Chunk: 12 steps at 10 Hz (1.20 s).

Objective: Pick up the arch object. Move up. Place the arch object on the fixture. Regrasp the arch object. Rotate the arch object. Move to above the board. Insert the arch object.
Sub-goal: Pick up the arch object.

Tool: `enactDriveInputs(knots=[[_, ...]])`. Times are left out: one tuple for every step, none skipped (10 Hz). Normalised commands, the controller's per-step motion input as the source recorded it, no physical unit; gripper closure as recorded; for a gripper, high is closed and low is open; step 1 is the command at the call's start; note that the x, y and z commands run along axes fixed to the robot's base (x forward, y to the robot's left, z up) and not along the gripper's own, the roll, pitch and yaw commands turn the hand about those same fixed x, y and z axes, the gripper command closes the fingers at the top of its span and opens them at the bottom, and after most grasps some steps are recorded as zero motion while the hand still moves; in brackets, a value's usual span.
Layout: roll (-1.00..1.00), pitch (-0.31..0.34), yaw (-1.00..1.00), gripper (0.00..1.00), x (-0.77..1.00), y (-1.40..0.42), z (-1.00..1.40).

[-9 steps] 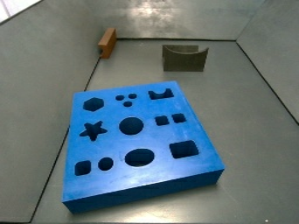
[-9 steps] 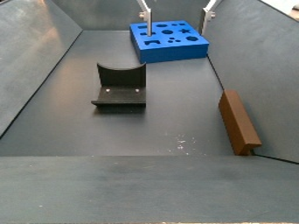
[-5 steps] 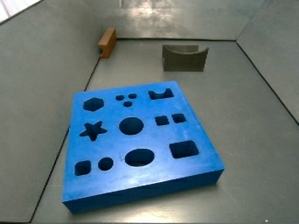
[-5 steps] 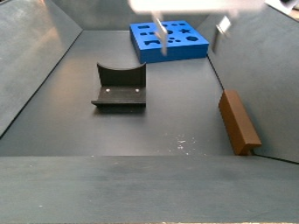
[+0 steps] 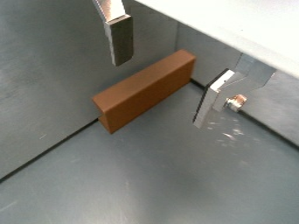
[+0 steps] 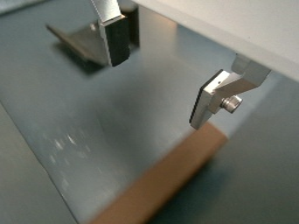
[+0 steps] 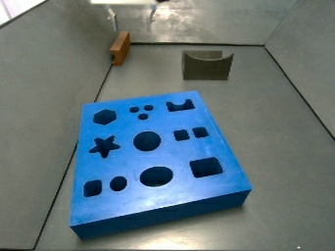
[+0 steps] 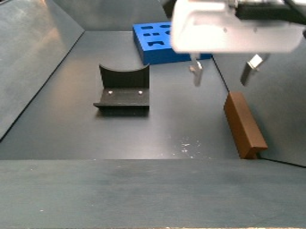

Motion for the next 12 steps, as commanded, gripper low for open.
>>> enactDriveInputs(knots=[[0.06,0.056,0.00,0.00,-0.59,0.09,-0.38],[0.08,0.080,0.00,0.00,-0.55,0.07,-0.38],[0.08,0.091,-0.03,0.00,-0.61,0.15,-0.37],[0.08,0.101,-0.03,0.00,-0.52,0.11,-0.38],[0.02,0.091,-0.04,0.00,-0.25,0.06,-0.35],[0.00,0.019,-0.05,0.00,0.00,0.00,-0.47],[0.00,0.000,-0.09,0.00,0.20,0.00,-0.54],[0.00,0.000,-0.09,0.00,0.24,0.00,-0.56],[0.00,0.000,-0.05,0.00,0.15,0.00,-0.58],[0.00,0.000,-0.03,0.00,0.17,0.00,-0.63],[0.00,0.000,-0.02,0.00,0.16,0.00,-0.70],[0.00,0.000,-0.01,0.00,0.11,0.00,-0.78]])
